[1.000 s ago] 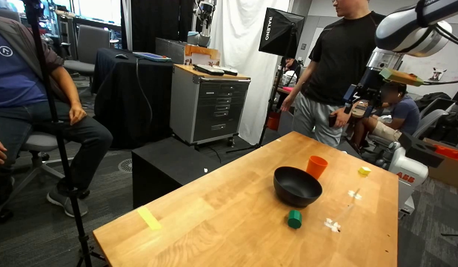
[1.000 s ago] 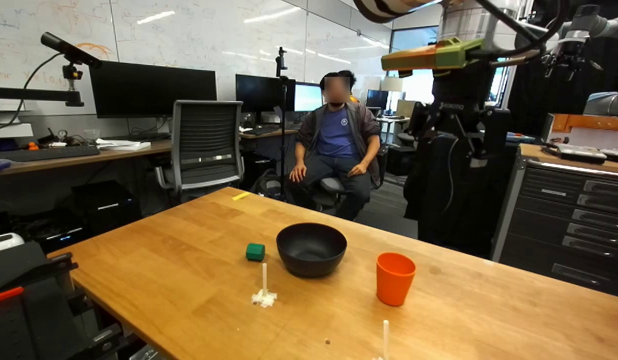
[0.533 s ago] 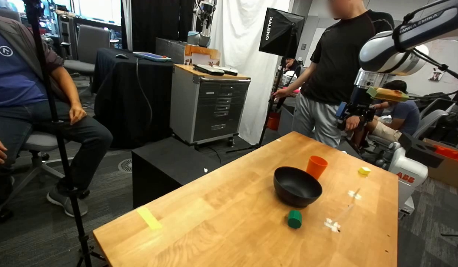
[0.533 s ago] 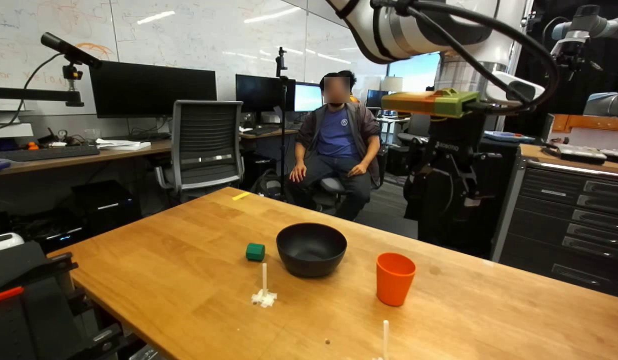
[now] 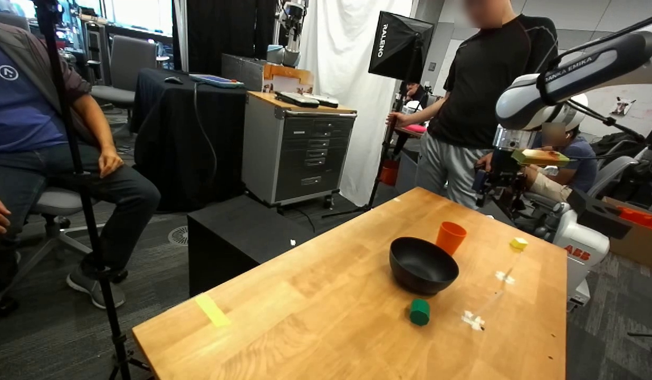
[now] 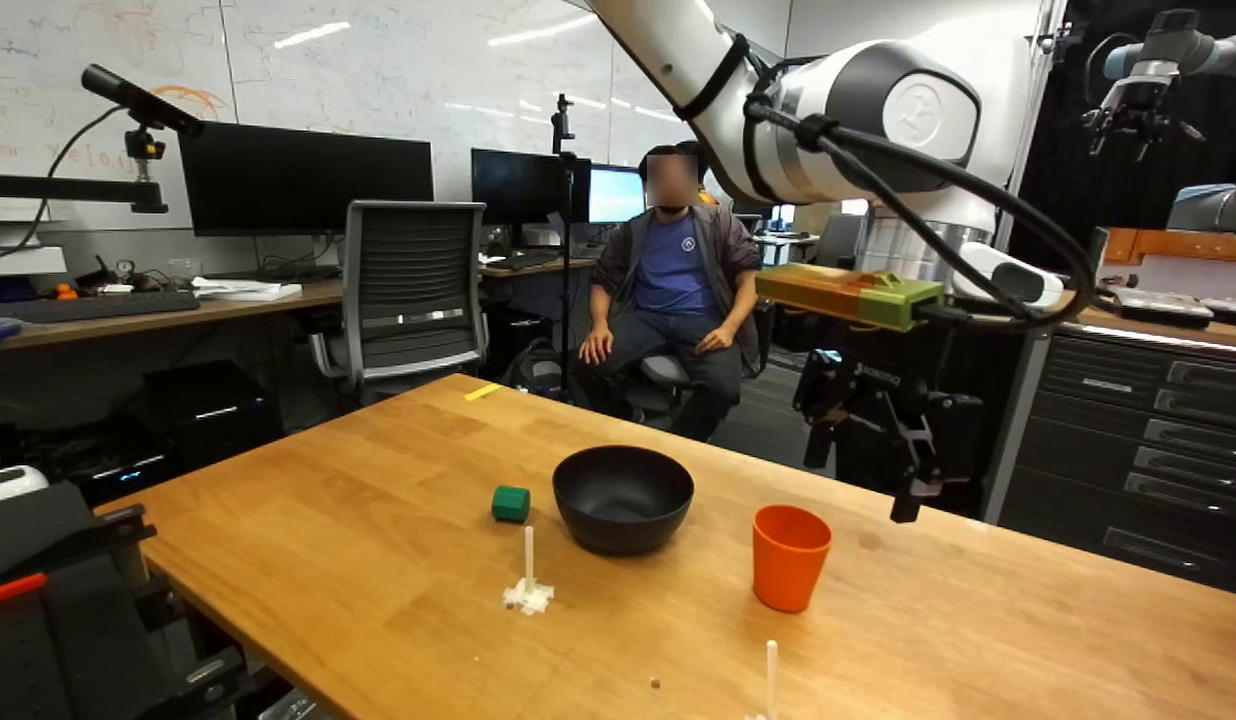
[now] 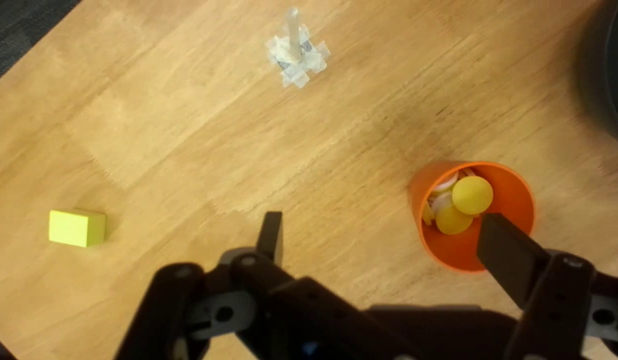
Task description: Pour the contents of the orange cup into the black bowl
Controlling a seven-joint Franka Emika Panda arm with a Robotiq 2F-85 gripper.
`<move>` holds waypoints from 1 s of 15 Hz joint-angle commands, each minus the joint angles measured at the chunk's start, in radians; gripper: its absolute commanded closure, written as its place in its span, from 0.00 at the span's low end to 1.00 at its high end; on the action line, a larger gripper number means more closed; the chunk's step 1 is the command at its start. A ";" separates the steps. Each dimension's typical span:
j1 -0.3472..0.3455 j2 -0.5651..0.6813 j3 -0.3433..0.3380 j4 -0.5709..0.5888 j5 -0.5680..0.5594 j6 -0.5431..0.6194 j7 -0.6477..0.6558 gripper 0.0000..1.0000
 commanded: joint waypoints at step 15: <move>-0.017 0.201 0.059 0.160 -0.027 0.078 -0.015 0.00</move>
